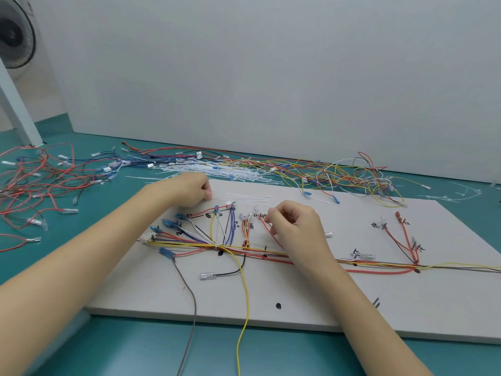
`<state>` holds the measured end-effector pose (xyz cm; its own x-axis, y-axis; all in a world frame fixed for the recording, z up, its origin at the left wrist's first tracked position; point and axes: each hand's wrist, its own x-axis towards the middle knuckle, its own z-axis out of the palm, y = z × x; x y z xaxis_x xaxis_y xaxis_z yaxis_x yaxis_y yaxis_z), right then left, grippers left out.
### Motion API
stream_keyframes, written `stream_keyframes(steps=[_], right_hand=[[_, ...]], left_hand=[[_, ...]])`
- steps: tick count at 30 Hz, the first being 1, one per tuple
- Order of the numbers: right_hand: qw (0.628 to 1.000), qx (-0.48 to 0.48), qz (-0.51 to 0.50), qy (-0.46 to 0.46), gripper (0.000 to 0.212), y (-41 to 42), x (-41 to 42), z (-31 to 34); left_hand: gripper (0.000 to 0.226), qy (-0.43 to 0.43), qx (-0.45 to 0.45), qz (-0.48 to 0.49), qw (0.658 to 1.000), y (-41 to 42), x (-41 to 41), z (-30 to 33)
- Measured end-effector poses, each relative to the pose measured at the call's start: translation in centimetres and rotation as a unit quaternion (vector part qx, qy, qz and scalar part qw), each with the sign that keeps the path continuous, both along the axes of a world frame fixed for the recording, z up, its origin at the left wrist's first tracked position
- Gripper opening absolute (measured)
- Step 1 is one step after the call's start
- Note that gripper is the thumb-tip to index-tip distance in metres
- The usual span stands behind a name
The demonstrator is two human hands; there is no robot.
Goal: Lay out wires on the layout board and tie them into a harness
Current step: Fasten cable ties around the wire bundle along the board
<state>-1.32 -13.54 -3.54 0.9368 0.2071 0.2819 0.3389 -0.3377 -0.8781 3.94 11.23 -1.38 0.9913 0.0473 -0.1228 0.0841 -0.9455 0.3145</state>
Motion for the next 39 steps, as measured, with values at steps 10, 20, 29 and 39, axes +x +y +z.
stream_keyframes(steps=[10,20,29,39], right_hand=[[0.998,0.042,-0.011,-0.055,0.009,0.1,0.1,0.0],[0.990,-0.032,0.090,-0.105,0.011,0.3,-0.6,0.3],[0.994,-0.015,0.108,-0.025,0.014,0.3,-1.1,0.6],[0.980,0.132,0.108,0.098,0.010,-0.4,-1.1,1.9]], left_hand=[[0.011,-0.064,-0.136,-0.048,0.987,-0.6,-4.6,5.1],[0.003,-0.016,-0.235,-0.117,0.965,-3.4,-7.0,5.0],[0.006,-0.064,-0.334,-0.089,0.936,-4.3,-6.8,2.7],[0.033,-0.072,-0.575,-0.038,0.814,-5.8,-7.4,1.9]])
